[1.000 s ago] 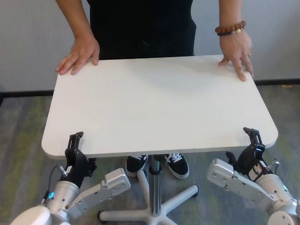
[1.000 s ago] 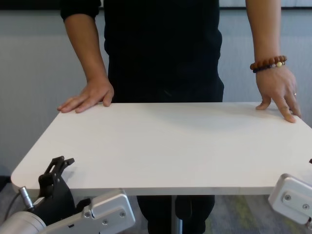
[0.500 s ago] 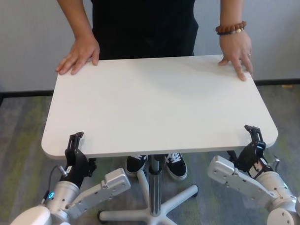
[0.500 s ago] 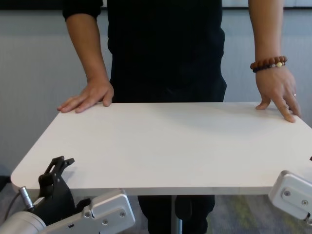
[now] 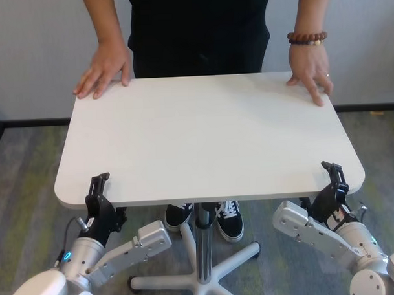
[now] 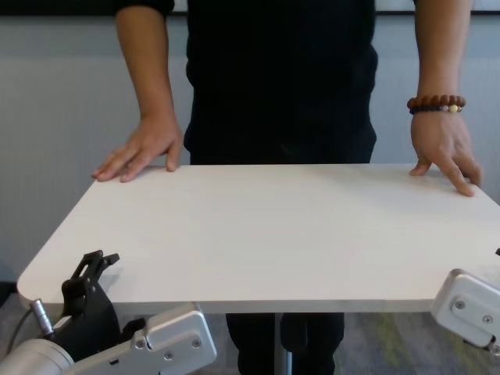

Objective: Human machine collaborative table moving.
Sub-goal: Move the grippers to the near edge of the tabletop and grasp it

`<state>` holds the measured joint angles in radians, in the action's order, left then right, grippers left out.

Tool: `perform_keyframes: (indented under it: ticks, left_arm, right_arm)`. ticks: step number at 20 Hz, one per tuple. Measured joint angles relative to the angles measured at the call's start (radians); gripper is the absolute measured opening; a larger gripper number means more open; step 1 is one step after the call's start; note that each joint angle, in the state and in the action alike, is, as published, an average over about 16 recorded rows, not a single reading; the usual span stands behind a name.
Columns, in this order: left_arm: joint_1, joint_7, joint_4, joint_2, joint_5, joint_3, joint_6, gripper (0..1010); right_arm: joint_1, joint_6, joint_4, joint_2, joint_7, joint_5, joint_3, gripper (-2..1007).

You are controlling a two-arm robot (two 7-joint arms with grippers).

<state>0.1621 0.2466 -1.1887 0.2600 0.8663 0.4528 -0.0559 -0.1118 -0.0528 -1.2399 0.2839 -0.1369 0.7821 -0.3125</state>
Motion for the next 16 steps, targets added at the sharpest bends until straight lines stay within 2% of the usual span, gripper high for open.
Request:
perform_keyframes:
  ticks: [16]
  left_arm:
    - [0.000, 0.000, 0.000, 0.000, 0.000, 0.000, 0.000, 1000]
  right_arm:
    - [-0.008, 0.063, 0.026, -0.011, -0.007, -0.044, 0.019, 1005]
